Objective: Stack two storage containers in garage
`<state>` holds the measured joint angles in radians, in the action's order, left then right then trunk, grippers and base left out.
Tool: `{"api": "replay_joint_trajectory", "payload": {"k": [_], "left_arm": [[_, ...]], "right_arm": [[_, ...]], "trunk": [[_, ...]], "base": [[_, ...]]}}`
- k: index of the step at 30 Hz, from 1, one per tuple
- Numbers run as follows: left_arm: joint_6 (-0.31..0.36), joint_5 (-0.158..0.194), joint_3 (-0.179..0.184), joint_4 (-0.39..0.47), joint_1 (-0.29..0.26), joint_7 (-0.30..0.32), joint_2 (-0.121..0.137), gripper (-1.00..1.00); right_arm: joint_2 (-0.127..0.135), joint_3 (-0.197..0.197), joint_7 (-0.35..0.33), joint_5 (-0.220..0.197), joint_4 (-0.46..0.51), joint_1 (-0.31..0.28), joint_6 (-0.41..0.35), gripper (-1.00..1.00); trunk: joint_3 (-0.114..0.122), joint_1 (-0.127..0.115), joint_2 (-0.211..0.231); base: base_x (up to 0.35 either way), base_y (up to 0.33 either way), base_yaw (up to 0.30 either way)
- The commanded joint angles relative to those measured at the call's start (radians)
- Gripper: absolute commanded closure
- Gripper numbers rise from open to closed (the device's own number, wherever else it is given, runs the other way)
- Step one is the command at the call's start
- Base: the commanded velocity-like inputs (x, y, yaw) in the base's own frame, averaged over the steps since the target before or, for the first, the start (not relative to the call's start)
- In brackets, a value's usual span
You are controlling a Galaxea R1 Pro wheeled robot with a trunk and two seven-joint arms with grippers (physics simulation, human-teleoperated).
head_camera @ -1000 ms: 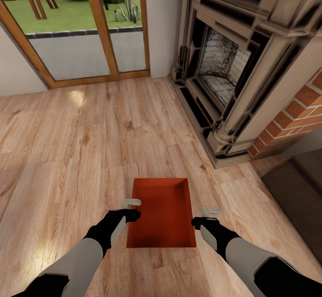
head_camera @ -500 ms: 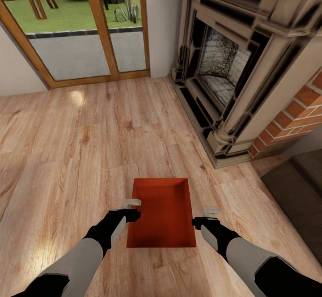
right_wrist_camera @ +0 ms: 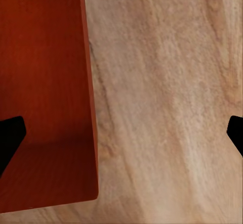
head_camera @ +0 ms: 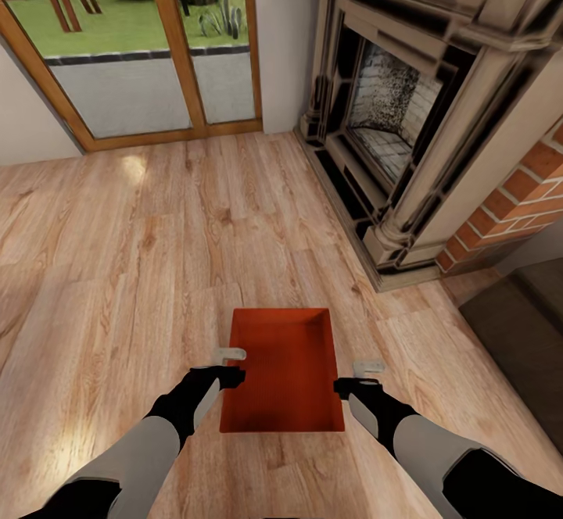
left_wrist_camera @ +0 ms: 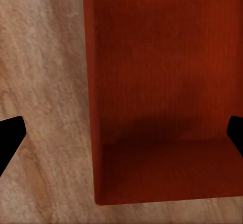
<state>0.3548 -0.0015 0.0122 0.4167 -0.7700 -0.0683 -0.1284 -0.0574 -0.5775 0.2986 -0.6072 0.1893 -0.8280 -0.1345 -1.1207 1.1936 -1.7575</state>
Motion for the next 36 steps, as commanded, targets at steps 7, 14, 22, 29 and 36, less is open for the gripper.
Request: {"api": "replay_joint_trajectory", "payload": {"k": [7,14,22,29,36], "left_arm": [[0.006,0.000,0.001,0.005,0.000,-0.005,0.001,-1.00],[0.006,0.000,-0.003,0.007,0.000,-0.004,0.007,-1.00],[0.006,0.001,-0.002,0.005,0.000,-0.004,0.031,-1.00],[0.006,0.003,-0.001,0.000,0.000,-0.004,0.034,-1.00],[0.006,0.002,0.000,0.000,0.000,-0.004,0.032,-1.00]], "right_arm": [[0.001,-0.008,0.007,-0.004,0.002,0.000,-0.001,-1.00],[0.000,-0.008,0.007,-0.003,0.001,0.000,0.020,-1.00],[-0.030,-0.010,0.007,0.000,0.001,0.000,0.031,-1.00],[-0.050,-0.009,0.007,0.064,0.001,0.000,0.033,-1.00],[-0.045,-0.007,0.007,0.070,0.000,0.000,0.033,-1.00]], "trunk": [[-0.010,0.012,-0.022],[-0.010,0.012,-0.022],[-0.010,0.012,-0.022],[-0.010,0.012,-0.022],[-0.010,0.012,-0.022]], "base": [[0.000,0.000,0.000],[0.000,0.000,0.000],[0.000,0.000,0.000],[0.000,0.000,0.000],[0.000,0.000,0.000]]}}
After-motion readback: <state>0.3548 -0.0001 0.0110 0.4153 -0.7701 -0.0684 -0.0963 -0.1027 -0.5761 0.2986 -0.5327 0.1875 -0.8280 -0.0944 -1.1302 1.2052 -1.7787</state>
